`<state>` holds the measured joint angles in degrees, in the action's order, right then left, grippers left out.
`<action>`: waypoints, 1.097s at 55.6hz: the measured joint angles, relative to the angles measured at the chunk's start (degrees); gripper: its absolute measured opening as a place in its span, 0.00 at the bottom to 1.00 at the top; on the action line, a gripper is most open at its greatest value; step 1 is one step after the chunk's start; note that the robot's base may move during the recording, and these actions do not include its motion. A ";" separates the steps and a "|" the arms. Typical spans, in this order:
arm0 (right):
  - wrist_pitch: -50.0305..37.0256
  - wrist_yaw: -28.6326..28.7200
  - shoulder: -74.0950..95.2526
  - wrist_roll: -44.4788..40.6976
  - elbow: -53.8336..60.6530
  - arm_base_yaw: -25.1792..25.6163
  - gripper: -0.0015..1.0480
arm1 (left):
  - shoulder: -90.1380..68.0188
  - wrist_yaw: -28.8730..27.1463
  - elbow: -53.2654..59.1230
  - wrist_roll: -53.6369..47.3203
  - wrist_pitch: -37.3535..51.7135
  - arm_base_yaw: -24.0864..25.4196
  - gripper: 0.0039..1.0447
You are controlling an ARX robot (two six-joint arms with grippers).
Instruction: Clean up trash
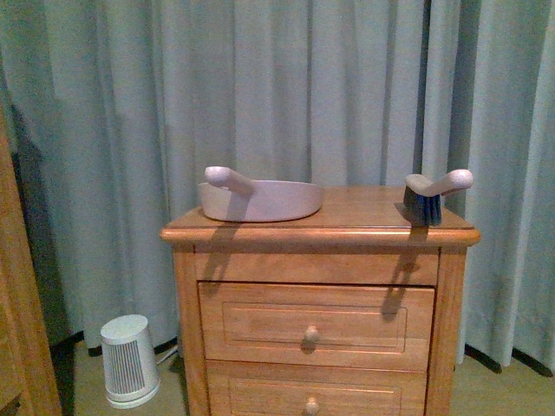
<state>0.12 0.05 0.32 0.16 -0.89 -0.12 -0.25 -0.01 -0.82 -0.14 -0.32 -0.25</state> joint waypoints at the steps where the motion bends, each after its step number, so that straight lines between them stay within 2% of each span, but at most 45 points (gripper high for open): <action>1: 0.00 -0.02 0.00 0.00 0.00 0.00 0.93 | 0.00 0.00 0.00 0.00 0.00 0.00 0.93; 61: 0.00 0.00 0.00 0.00 0.00 0.00 0.93 | 0.00 0.00 0.00 0.00 0.00 0.00 0.93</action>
<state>0.12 0.05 0.32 0.16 -0.89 -0.12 -0.25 -0.01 -0.82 -0.14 -0.32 -0.25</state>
